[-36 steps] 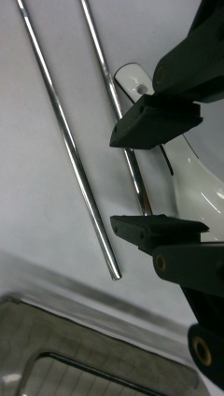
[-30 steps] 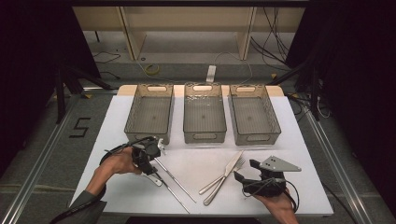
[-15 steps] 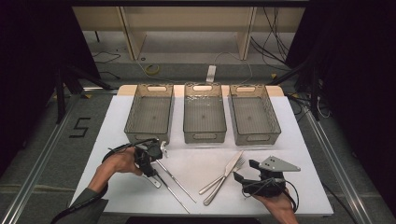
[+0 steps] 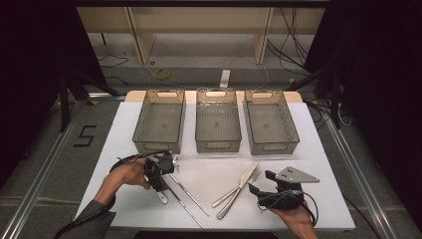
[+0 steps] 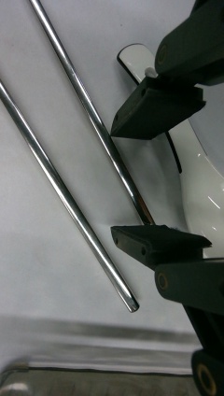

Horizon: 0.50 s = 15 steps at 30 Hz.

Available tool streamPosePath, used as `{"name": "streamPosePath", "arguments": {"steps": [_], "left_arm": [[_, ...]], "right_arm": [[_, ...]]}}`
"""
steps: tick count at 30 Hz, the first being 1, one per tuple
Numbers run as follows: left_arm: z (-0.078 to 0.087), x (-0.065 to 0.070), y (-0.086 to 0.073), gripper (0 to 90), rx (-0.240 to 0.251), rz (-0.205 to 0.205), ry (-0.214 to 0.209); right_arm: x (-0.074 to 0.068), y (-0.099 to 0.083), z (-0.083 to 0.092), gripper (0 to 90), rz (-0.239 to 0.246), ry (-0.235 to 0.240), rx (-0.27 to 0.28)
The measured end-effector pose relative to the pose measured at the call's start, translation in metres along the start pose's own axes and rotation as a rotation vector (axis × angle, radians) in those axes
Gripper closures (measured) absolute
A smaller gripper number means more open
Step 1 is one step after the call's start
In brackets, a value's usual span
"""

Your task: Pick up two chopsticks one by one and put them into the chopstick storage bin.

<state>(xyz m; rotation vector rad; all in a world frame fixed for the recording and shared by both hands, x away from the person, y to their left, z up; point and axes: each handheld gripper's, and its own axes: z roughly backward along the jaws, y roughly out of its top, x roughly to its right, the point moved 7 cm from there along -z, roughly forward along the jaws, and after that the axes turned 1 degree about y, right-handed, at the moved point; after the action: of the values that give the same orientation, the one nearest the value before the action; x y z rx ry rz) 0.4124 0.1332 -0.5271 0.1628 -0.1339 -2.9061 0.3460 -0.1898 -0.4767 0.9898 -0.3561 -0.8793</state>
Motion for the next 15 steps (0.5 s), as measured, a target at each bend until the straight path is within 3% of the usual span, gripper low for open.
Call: {"name": "streamPosePath", "arguments": {"steps": [3, 7, 15], "left_arm": [[-0.0031, 0.0009, 0.0015, 41.8, -0.002, -0.018, 0.015], [-0.0032, 0.0011, 0.0009, 43.6, 0.002, -0.017, -0.001], [-0.0023, 0.0044, 0.0000, 57.5, 0.012, -0.021, -0.048]], "right_arm": [[0.0001, -0.0002, -0.0001, 25.8, 0.000, -0.001, -0.003], [0.0001, -0.0002, -0.0001, 25.9, 0.000, -0.001, -0.003], [0.0002, -0.0002, -0.0003, 26.0, 0.000, 0.000, -0.004]]}}
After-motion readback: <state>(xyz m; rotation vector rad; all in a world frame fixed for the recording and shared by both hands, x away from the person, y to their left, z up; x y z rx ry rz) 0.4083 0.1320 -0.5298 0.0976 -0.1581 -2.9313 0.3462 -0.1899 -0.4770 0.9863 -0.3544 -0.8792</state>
